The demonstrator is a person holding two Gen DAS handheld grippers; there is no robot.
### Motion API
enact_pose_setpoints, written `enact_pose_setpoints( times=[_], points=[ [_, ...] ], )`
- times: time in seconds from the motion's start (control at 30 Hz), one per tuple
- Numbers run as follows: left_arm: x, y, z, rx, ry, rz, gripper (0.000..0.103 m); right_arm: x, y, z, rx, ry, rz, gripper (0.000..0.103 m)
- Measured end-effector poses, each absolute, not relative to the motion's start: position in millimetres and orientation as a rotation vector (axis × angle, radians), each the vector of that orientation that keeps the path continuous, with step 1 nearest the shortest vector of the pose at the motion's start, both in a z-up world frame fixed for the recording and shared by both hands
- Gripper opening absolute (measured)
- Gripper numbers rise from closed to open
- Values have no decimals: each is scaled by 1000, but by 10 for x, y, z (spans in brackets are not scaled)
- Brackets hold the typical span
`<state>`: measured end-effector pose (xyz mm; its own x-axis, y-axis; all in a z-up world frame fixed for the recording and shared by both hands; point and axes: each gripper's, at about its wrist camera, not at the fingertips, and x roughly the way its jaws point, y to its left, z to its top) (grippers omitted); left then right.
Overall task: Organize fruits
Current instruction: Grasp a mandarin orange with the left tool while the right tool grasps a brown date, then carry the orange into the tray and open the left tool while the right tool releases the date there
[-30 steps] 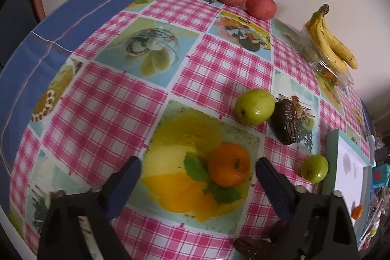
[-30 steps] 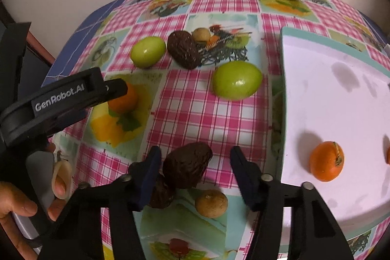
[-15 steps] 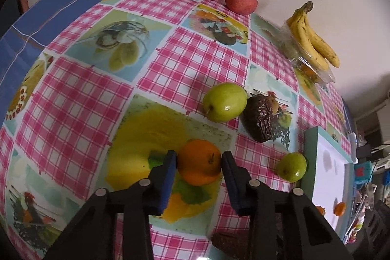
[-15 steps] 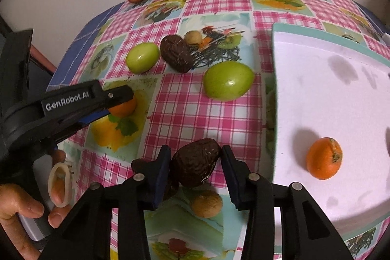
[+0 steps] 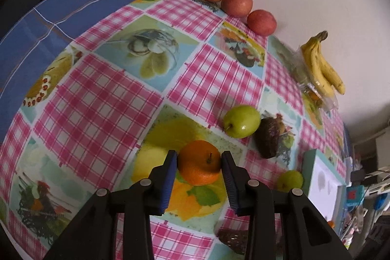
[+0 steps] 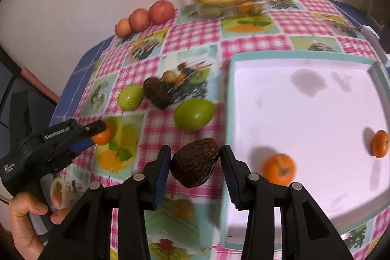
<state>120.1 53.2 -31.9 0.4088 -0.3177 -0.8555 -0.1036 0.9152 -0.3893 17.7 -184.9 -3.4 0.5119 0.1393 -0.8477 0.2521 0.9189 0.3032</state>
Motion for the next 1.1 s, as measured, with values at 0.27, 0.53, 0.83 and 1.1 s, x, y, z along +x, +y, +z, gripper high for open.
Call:
enact_pose_setpoints(
  times=[0.27, 0.53, 0.83, 1.1],
  points=[
    [1126, 430, -93, -437, 1108, -167, 39, -26, -2378, 70, 465, 1005, -188, 44],
    [1000, 134, 68, -418, 1090, -237, 39, -318, -3010, 85, 502, 1006, -359, 44],
    [775, -456, 163, -352, 1104, -357, 39, -661, -3537, 153, 523, 986, -496, 44],
    [519, -1019, 228, -246, 1122, -482, 39, -930, -3838, 226, 542, 964, -570, 44]
  ],
)
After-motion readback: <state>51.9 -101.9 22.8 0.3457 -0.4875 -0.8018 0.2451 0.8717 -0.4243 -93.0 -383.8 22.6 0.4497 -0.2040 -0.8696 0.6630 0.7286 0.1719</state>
